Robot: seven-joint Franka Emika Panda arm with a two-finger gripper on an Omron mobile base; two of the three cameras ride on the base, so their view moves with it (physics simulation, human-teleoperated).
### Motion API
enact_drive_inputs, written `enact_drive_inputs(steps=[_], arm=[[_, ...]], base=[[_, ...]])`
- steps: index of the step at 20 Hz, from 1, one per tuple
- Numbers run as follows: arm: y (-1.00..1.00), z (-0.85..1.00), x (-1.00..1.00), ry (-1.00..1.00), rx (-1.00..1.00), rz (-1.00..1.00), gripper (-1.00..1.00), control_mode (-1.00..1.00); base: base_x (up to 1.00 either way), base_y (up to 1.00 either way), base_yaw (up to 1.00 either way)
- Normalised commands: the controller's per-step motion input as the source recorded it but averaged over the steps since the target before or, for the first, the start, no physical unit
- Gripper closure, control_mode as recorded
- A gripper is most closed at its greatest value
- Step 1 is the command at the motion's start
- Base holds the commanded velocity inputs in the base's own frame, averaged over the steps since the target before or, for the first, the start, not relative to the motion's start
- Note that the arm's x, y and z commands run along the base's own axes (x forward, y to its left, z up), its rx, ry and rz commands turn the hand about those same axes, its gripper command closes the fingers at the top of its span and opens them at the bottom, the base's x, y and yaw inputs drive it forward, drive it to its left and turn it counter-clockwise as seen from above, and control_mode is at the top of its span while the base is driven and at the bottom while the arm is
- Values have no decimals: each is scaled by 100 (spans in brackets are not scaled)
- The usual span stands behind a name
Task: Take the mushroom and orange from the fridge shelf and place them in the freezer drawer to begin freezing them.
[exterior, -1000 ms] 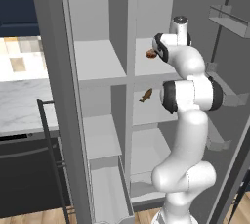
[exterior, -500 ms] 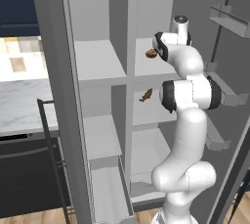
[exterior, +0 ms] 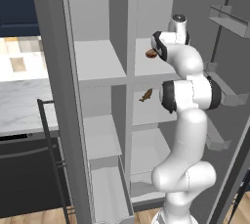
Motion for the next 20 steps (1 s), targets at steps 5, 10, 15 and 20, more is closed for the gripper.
enact_drive_inputs(steps=[5, 10, 15, 20], arm=[[42, 11, -38, -12, -2, 0, 100, -100], [42, 14, -36, -6, -1, 0, 100, -100], [32, 0, -84, -7, -1, 0, 100, -100], [37, 0, -100, -4, 0, 1, 100, -100]], base=[[0, 0, 0], [0, 0, 0], [0, 0, 0], [0, 0, 0]])
